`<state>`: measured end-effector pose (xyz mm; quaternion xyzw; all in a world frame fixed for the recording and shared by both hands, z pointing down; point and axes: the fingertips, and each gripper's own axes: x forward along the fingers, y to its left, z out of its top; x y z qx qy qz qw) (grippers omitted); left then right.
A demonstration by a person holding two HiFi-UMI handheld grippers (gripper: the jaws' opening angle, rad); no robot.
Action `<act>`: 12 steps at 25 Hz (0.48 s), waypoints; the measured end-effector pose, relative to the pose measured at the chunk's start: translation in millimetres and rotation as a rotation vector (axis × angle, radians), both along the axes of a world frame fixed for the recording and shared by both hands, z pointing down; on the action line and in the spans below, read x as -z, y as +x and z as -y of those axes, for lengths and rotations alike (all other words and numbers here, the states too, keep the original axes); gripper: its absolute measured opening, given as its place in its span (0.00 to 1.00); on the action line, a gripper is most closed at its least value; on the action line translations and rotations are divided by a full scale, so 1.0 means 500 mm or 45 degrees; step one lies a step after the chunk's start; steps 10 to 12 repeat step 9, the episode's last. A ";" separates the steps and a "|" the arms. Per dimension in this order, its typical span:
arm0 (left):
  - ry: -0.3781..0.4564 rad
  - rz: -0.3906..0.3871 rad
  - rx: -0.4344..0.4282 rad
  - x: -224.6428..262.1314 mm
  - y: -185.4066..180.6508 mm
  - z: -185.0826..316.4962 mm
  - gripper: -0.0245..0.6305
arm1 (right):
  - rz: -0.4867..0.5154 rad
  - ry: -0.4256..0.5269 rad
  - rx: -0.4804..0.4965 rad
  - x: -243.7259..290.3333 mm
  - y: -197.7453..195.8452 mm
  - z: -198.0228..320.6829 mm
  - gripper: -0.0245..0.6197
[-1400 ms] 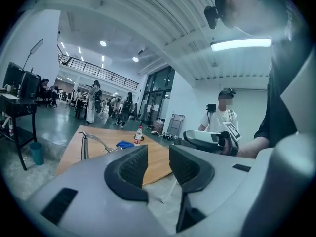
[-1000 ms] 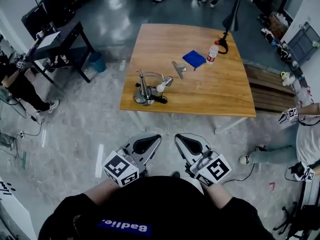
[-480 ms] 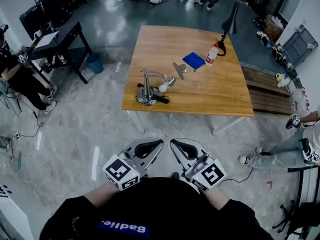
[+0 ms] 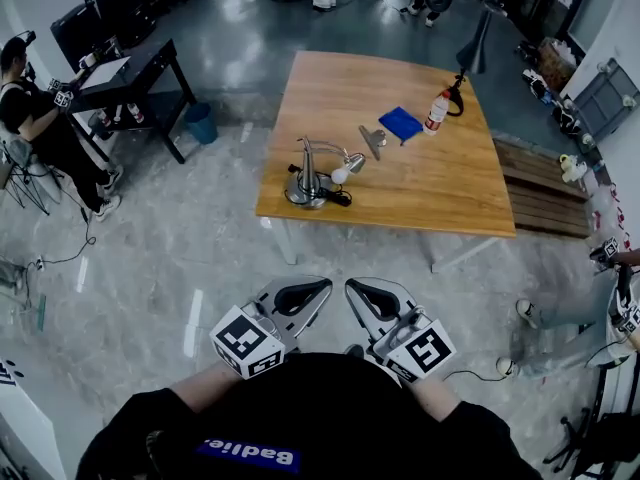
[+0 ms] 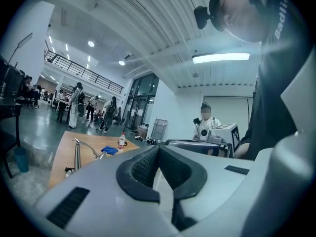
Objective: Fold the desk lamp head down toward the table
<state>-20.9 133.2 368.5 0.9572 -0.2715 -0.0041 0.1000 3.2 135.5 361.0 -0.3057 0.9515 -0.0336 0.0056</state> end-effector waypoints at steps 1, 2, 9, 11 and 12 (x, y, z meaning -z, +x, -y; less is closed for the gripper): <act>-0.001 0.001 0.003 -0.002 -0.002 -0.001 0.05 | -0.004 -0.002 0.001 -0.002 -0.002 0.000 0.05; -0.003 0.002 0.007 -0.002 -0.004 -0.001 0.05 | -0.009 -0.003 0.003 -0.004 -0.004 -0.001 0.05; -0.009 0.005 0.013 0.009 -0.024 0.001 0.05 | -0.016 -0.019 0.009 0.005 -0.024 0.002 0.05; -0.009 0.005 0.013 0.009 -0.024 0.001 0.05 | -0.016 -0.019 0.009 0.005 -0.024 0.002 0.05; -0.009 0.005 0.013 0.009 -0.024 0.001 0.05 | -0.016 -0.019 0.009 0.005 -0.024 0.002 0.05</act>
